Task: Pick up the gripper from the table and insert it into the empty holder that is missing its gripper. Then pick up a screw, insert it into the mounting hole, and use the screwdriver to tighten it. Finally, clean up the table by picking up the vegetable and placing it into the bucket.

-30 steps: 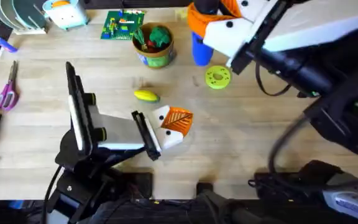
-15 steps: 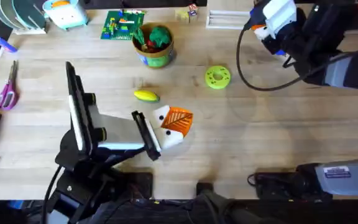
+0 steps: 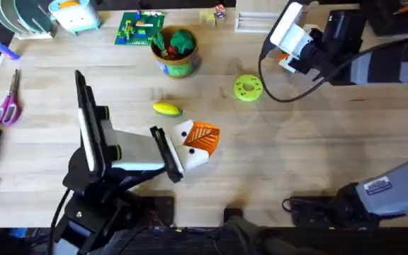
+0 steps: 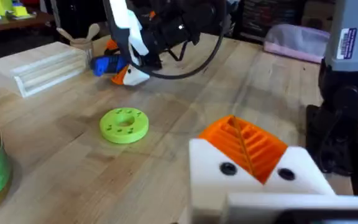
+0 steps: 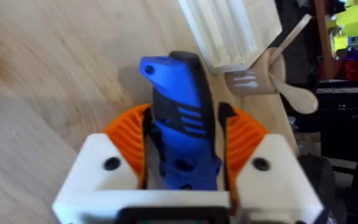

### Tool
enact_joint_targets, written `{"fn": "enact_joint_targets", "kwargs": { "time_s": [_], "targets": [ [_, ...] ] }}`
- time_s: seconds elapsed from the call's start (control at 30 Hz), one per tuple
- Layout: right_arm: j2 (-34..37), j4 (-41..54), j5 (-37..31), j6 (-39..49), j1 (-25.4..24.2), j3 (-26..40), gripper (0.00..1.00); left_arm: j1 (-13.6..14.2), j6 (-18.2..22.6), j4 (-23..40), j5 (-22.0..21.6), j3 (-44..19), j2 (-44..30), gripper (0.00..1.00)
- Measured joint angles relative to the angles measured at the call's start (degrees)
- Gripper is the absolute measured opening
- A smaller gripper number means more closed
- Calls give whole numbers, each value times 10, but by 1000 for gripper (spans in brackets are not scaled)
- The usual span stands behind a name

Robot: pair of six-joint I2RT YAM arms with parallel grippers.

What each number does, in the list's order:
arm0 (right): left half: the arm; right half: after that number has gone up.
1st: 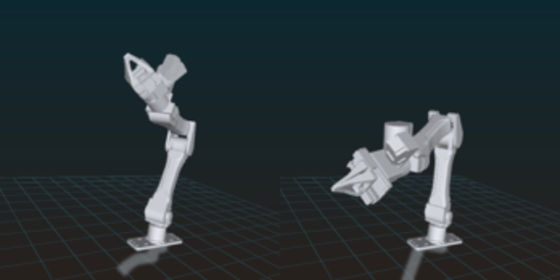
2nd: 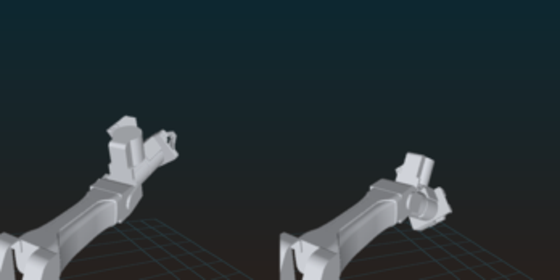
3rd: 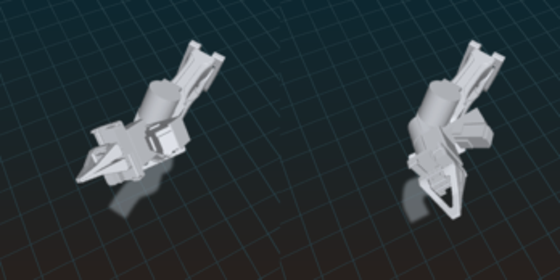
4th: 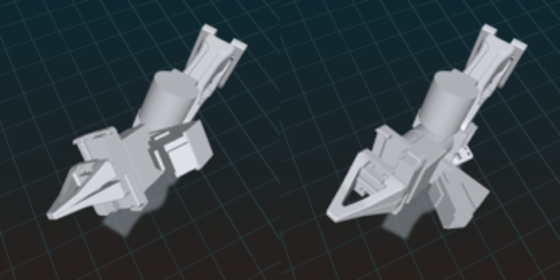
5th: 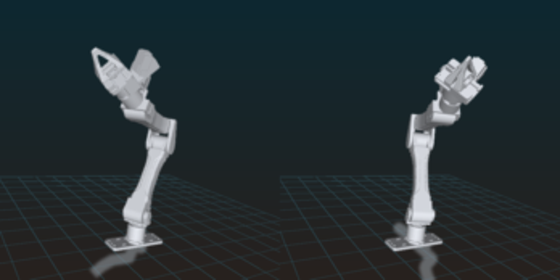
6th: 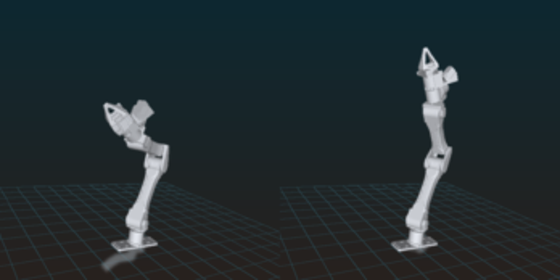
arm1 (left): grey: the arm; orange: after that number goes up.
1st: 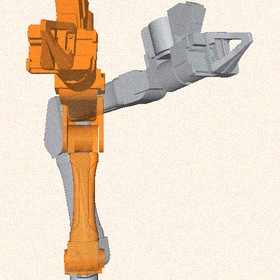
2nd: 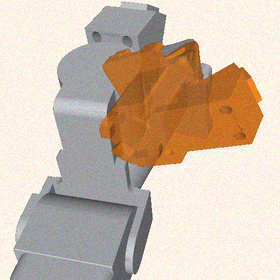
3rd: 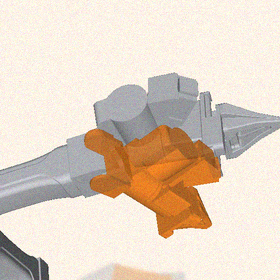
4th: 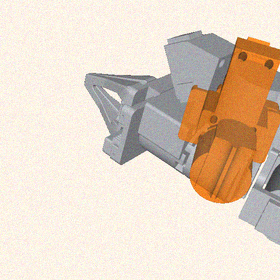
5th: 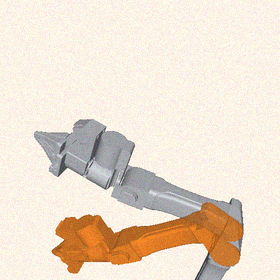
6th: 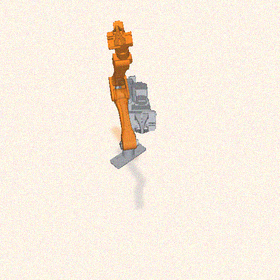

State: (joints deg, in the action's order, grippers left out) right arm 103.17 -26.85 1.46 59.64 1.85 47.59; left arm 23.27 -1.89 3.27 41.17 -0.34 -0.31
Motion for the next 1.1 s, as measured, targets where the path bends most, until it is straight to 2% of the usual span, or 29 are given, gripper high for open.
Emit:
{"fn": "enact_joint_targets", "kwargs": {
  "time_s": [0.1, 0.13, 0.17, 0.4, 0.6, 0.7, 0.97, 1.1],
  "targets": [
    [3, 8, -2, -6, 0, 0, 882, 0, 0, 0, 0, 0, 0, 5],
    [2, 3, -3, -14, -1, 1, 966, 0, 0, 0, 0, 0, 0, 5],
    [2, 3, -3, -25, -1, 3, 982, 0, 0, 0, 0, 0, 0, 5],
    [-14, 12, -3, -161, 0, 3, 990, 0, 0, 0, 0, 0, 0, 5],
    [-107, 64, -3, -329, 0, 3, 990, 0, 0, 0, 0, 0, 0, 5],
    [-175, 142, -3, -408, 0, 3, 990, 0, 0, 0, 0, 0, 0, 5],
    [-370, 430, -1, -601, 16, 3, 990, 0, 0, 0, 0, 0, 0, 5],
    [-444, 503, -1, -651, 36, 3, 990, 0, 0, 0, 0, 0, 0, 5]
  ]
}}
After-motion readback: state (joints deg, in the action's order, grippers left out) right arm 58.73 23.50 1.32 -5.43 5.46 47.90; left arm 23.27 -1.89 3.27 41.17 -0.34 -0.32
